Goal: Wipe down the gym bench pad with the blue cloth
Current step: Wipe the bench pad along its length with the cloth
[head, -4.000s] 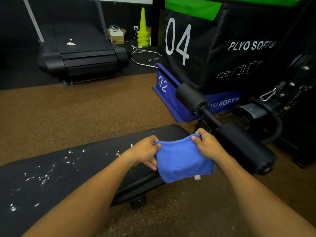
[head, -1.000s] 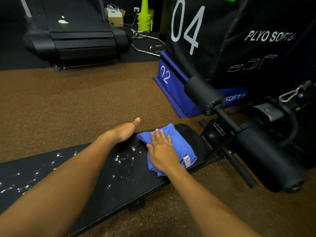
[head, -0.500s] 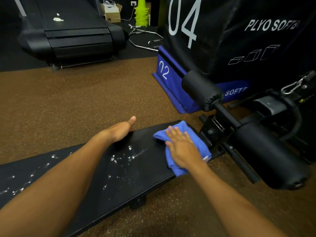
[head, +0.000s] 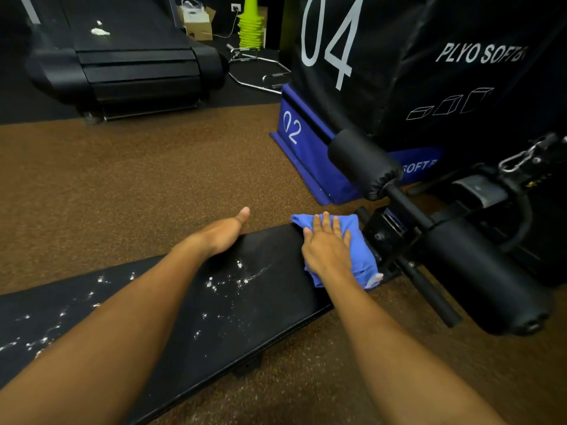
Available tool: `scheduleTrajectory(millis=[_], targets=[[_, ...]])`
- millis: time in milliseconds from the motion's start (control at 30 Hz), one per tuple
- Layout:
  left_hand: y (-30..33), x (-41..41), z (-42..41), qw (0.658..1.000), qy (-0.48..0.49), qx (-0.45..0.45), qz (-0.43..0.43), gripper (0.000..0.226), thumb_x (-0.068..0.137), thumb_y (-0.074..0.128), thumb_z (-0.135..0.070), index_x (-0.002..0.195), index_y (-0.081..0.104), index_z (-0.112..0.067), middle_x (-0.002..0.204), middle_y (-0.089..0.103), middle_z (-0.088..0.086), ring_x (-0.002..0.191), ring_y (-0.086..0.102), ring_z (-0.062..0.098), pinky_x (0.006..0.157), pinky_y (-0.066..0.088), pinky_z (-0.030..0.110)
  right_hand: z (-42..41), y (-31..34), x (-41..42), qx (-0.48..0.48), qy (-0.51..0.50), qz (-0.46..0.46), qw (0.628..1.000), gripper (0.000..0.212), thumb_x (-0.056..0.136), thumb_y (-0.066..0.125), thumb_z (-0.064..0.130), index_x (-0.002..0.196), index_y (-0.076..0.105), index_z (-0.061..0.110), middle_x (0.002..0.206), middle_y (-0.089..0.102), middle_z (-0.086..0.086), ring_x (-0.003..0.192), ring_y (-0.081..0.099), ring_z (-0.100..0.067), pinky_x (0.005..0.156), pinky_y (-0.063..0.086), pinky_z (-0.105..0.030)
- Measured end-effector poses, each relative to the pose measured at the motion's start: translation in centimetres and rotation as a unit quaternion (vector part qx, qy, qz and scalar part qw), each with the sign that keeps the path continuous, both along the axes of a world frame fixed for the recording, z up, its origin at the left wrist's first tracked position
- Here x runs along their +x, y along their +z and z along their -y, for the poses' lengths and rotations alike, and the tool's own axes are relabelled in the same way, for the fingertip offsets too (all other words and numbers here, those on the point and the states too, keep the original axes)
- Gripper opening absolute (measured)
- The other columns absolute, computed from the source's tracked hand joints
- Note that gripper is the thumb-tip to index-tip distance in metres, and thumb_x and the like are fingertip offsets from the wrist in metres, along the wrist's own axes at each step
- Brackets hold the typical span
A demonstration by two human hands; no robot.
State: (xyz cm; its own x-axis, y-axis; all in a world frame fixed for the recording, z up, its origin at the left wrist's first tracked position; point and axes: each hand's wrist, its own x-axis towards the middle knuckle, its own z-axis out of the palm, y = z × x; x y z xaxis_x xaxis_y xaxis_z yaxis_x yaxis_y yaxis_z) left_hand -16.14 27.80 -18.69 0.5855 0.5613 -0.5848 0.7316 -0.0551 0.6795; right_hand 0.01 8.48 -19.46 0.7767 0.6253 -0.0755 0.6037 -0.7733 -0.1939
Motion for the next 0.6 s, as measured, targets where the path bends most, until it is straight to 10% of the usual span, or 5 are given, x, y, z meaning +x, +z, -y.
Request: scheduleTrajectory(millis=[267,600], targets=[[-0.1,-0.4,0.1,0.997,0.022,0.029,0.060,0.115,0.056,0.025,-0.106,0.130,0.067,-0.028,0.148,0.054,-0.003,0.139,0.046,0.018,0.121,0.024,0.044,-5.2,1.2,-9.4,0.074,0.267,-0.078,0.958,0.054,0.104,0.031,0.041,0.152,0.033,0.017,0.161,0.028,0.000,0.150,0.017,-0.018,0.120,0.005,-0.044],[0.3,-0.9,0.2,0.999,-0.002,0.040,0.021,0.110,0.055,0.014,-0.106,0.106,0.077,-0.032,0.131,0.067,-0.003,0.126,0.057,0.023,0.117,0.030,0.049,-2.7,1.4,1.6,-0.004,0.180,-0.001,0.984,0.050,0.101,0.025,0.047,0.128,0.058,0.022,0.133,0.057,-0.005,0.129,0.044,-0.024,0.114,0.022,-0.048]])
